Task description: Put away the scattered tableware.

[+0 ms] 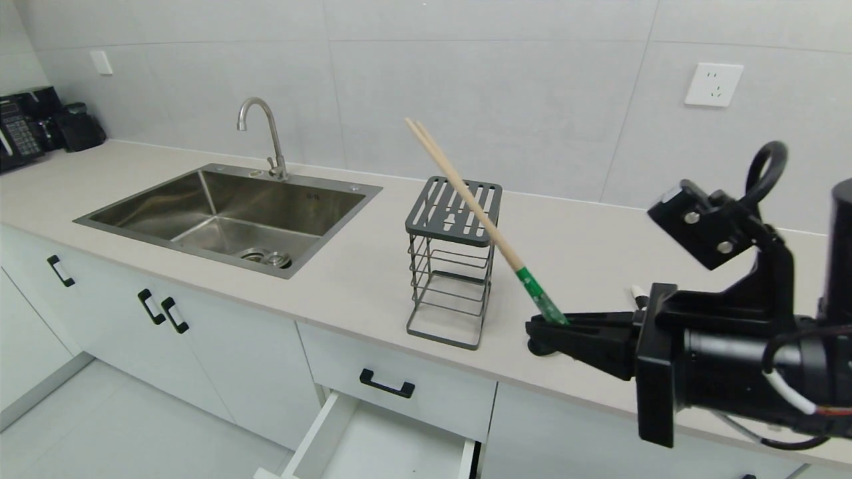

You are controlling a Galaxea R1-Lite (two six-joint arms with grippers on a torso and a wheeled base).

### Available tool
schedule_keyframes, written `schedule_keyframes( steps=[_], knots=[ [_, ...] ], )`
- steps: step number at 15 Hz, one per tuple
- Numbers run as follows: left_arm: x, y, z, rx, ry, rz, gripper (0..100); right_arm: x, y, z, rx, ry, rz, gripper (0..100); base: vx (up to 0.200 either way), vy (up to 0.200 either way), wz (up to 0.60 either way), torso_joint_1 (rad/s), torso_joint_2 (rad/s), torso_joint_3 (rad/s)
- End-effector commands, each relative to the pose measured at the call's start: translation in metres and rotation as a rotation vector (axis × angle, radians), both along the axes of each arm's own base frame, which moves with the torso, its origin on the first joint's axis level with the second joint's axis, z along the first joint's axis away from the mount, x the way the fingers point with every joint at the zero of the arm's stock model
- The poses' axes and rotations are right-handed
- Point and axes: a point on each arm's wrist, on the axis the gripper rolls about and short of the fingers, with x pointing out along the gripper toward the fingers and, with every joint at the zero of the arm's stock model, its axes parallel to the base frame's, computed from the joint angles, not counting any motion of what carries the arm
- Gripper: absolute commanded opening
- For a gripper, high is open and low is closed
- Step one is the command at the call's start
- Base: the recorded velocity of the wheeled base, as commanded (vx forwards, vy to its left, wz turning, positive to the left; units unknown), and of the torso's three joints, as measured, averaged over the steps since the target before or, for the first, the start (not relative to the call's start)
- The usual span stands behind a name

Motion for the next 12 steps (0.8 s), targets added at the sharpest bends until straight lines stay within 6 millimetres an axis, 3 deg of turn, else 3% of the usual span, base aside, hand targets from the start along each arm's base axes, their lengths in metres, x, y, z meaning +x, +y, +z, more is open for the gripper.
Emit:
schedule_keyframes(
  steps=[1,9,12],
  knots=[
    [0.0,0.0,0.0,0.0,0.002,0.0,100,0.002,0.021,-0.016,-0.039,0.036,0.058,0,0.0,0.0,0.0,0.0,0.0,0.0],
    [0.0,0.0,0.0,0.0,0.002,0.0,100,0.007,0.03,-0.029,-0.219,0.085,0.097,0,0.0,0.0,0.0,0.0,0.0,0.0],
    [0.0,0.0,0.0,0.0,0.002,0.0,100,0.019,0.044,-0.035,-0.289,0.048,0.137,0,0.0,0.0,0.0,0.0,0.0,0.0]
  ],
)
